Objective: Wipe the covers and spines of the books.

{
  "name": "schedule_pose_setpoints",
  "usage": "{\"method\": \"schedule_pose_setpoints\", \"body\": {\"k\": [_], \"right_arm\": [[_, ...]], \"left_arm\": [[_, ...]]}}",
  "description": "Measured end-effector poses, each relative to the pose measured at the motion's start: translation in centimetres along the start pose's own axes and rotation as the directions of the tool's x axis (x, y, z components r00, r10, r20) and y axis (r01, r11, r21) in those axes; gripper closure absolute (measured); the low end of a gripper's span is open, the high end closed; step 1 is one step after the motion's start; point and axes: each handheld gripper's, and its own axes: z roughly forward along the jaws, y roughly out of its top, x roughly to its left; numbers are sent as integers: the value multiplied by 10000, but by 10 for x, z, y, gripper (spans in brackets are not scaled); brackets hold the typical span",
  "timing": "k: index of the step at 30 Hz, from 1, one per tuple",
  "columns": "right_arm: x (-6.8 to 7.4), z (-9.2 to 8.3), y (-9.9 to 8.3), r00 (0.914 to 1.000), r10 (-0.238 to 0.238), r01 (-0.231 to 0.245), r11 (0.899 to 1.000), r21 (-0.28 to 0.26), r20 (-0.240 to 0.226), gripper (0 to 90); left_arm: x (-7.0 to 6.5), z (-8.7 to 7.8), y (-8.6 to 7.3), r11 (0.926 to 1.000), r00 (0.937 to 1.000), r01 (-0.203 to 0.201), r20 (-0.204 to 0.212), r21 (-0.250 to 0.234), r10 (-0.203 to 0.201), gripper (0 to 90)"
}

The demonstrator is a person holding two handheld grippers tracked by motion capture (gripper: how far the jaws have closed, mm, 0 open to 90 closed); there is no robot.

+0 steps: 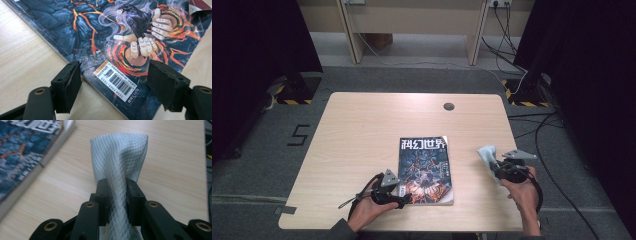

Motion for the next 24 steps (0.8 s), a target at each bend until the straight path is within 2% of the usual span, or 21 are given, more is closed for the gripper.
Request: {"method": "schedule_pose_setpoints", "body": {"k": [4, 8, 10, 14, 15, 16, 17, 18, 20, 21, 24], "right_arm": [[24, 6, 18, 9971, -627, 618, 9979, -216, -421, 752], [53, 18, 36, 9869, -1264, 1239, 9918, -315, -1003, 752], [68, 26, 44, 9787, -1553, 1521, 9878, -339, -1345, 752], [103, 44, 54, 9536, -2197, 2213, 9751, -156, -2057, 751], [119, 56, 58, 9397, -2563, 2627, 9649, -21, -2265, 751], [119, 56, 58, 9397, -2563, 2627, 9649, -21, -2265, 751], [126, 62, 60, 9356, -2627, 2726, 9621, 97, -2360, 749], [133, 69, 61, 9279, -2827, 2959, 9551, 186, -2430, 748], [139, 79, 61, 9234, -2965, 3152, 9482, 406, -2438, 745], [142, 87, 60, 9229, -3000, 3245, 9434, 684, -2414, 714], [142, 91, 59, 9245, -3036, 3303, 9399, 868, -2307, 681]], "left_arm": [[-8, -3, -3, 9998, 9998, -147, 96, 94, 147, 266], [-16, -6, -6, 9998, 9997, -174, 153, 115, 172, 266], [-20, -7, -8, 9997, 9994, -231, 254, 89, 229, 266], [-22, -7, -9, 9997, 9992, -235, 338, 59, 233, 265], [-22, -7, -10, 9997, 9991, -226, 365, 32, 225, 264], [-22, -7, -10, 9997, 9991, -226, 369, -8, 226, 264], [-22, -7, -11, 9997, 9990, -234, 367, -47, 236, 263], [-22, -7, -11, 9997, 9990, -233, 375, -56, 235, 263], [-21, -7, -11, 9997, 9989, -237, 394, -65, 239, 261], [-21, -7, -12, 9997, 9990, -216, 391, -98, 219, 261], [-20, -7, -11, 9998, 9988, -182, 451, -95, 186, 258]]}}
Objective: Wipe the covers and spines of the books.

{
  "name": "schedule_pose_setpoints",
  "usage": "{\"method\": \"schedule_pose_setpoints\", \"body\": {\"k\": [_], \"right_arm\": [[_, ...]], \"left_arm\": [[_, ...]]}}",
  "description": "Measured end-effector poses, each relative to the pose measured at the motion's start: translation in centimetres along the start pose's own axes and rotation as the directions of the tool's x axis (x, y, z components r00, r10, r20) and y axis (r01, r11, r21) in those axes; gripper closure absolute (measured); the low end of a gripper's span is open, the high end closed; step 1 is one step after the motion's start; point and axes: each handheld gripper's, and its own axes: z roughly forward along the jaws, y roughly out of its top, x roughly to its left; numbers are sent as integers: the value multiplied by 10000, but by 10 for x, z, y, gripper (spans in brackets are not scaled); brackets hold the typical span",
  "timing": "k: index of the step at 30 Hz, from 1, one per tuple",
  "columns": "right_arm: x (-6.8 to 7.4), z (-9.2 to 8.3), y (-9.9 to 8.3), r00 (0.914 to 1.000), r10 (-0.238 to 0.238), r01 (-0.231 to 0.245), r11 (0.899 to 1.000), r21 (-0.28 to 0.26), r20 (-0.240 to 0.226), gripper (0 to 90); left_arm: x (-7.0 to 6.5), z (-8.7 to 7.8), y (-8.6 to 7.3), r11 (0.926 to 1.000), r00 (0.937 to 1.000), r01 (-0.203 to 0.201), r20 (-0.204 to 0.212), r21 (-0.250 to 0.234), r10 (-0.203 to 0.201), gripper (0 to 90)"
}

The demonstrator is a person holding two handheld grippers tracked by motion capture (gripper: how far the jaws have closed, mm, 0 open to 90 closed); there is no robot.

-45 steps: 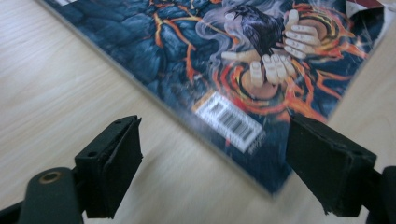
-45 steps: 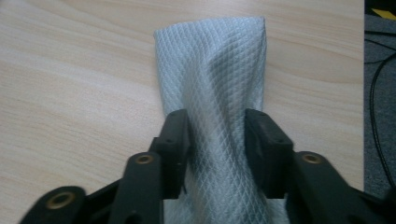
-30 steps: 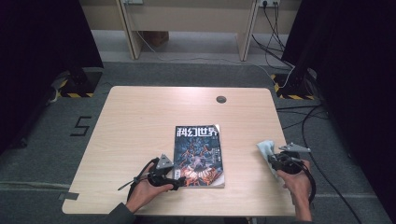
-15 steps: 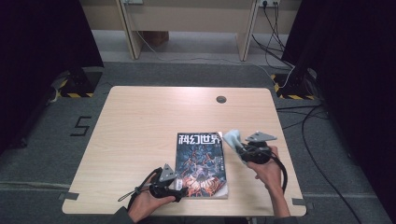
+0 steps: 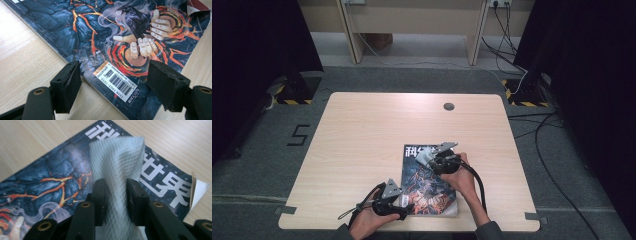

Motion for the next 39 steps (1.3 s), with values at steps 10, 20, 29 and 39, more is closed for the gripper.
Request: {"method": "schedule_pose_setpoints", "body": {"k": [10, 20, 29, 39], "right_arm": [[9, 0, 12, 9990, -434, 436, 9989, 168, -91, 672], [-13, 21, 4, 9969, -94, 79, 9998, 201, 784, 698], [-54, 19, -9, 9799, 1151, -1106, 9932, -361, 1629, 673], [-13, 21, -3, 9928, -399, 412, 9991, -91, 1127, 709]], "left_arm": [[4, 1, -1, 9997, 9997, 226, 136, 14, -226, 234], [4, 2, -1, 9998, 9997, 181, 171, -31, -181, 223], [4, 2, -1, 9998, 9997, 184, 159, -59, -183, 220], [5, 2, -1, 9998, 9998, 174, 137, -46, -174, 212]]}}
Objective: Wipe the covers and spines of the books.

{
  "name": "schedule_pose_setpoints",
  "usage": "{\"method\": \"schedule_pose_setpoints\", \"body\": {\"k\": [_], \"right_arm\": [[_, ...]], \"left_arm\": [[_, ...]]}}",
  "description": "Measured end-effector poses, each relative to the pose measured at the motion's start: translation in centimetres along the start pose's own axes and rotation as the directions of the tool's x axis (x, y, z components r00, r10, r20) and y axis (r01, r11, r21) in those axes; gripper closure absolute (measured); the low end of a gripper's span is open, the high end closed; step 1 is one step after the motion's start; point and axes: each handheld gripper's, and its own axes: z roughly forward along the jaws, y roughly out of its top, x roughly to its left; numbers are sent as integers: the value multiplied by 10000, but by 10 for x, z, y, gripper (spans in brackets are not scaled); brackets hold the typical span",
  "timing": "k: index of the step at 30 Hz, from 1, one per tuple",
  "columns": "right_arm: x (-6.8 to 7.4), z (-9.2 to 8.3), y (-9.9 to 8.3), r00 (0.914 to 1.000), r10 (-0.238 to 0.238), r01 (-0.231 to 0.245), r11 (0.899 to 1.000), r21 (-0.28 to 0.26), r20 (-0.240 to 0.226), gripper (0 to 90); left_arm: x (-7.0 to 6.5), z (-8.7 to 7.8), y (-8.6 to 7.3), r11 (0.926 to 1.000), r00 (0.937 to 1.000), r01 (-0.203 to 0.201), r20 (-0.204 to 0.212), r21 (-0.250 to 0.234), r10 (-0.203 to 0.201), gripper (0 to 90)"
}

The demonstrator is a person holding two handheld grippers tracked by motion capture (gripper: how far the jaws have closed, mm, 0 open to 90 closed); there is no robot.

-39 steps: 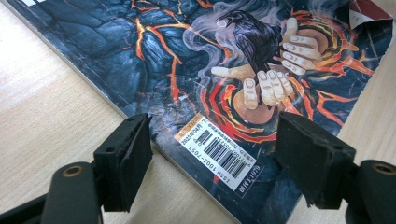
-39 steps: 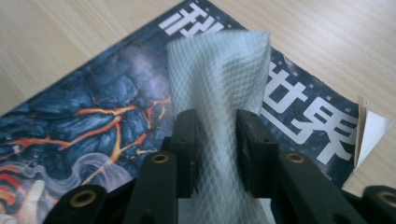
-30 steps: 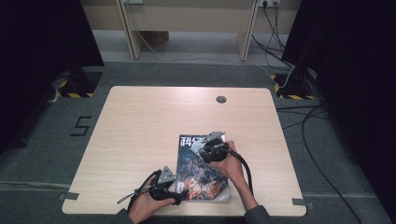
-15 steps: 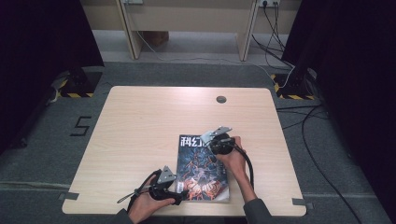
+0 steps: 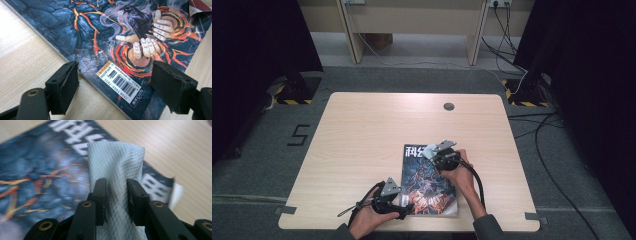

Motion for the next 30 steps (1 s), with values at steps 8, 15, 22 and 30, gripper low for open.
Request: {"method": "schedule_pose_setpoints", "body": {"k": [8, 15, 22, 30], "right_arm": [[-35, 6, -7, 9883, 869, -853, 9962, -180, 1251, 688], [-41, 7, -9, 9821, 1209, -1175, 9926, -319, 1446, 679], [-17, 5, -3, 9955, 744, -729, 9970, -276, 580, 703], [-21, 7, -3, 9949, 928, -913, 9950, -393, 389, 645]], "left_arm": [[1, 0, 1, 10000, 10000, -26, 45, 24, 25, 211], [0, 0, 0, 10000, 10000, 2, 2, 21, -2, 210], [0, 0, 0, 10000, 10000, -4, 22, 25, 4, 210], [1, 0, 0, 10000, 10000, -14, 47, -2, 14, 210]]}}
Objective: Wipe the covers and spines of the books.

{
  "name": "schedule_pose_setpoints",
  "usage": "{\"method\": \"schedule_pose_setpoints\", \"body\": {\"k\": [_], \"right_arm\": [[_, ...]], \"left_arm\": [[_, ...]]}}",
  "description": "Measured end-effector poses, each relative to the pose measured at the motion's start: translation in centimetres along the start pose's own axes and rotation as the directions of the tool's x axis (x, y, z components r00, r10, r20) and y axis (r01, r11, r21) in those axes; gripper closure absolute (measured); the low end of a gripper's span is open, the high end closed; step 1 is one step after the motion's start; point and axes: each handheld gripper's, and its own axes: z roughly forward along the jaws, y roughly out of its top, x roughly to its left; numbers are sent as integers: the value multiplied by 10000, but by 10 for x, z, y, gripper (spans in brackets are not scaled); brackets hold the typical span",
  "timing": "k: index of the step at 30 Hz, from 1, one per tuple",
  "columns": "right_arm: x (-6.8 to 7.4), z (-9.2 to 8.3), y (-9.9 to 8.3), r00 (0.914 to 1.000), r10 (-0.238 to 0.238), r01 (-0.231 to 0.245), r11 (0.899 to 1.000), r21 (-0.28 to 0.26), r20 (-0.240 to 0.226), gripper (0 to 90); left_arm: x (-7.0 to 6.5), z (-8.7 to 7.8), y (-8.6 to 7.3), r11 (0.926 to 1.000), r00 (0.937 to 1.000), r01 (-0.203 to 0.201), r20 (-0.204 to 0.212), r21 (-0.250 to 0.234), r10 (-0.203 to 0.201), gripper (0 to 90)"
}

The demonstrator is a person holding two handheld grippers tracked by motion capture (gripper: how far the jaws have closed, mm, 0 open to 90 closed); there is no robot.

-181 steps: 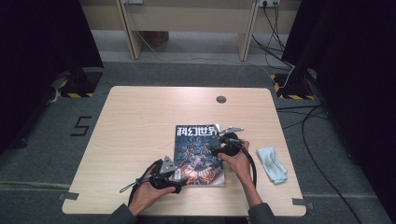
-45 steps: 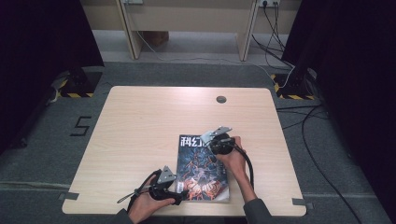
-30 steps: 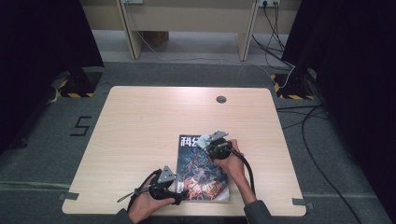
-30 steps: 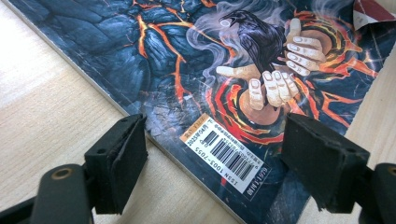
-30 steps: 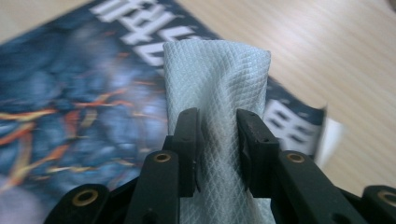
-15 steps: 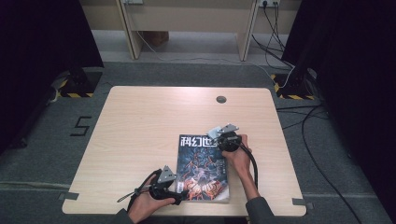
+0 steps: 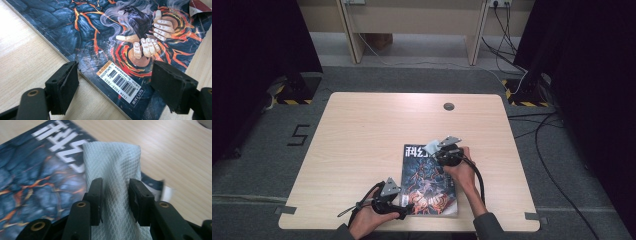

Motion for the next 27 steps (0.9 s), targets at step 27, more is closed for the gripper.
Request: {"method": "schedule_pose_setpoints", "body": {"k": [27], "right_arm": [[-5, 4, 1, 9971, 642, -640, 9979, -75, 398, 652]], "left_arm": [[0, 0, 0, 10000, 10000, -19, 13, 3, 19, 206]]}}
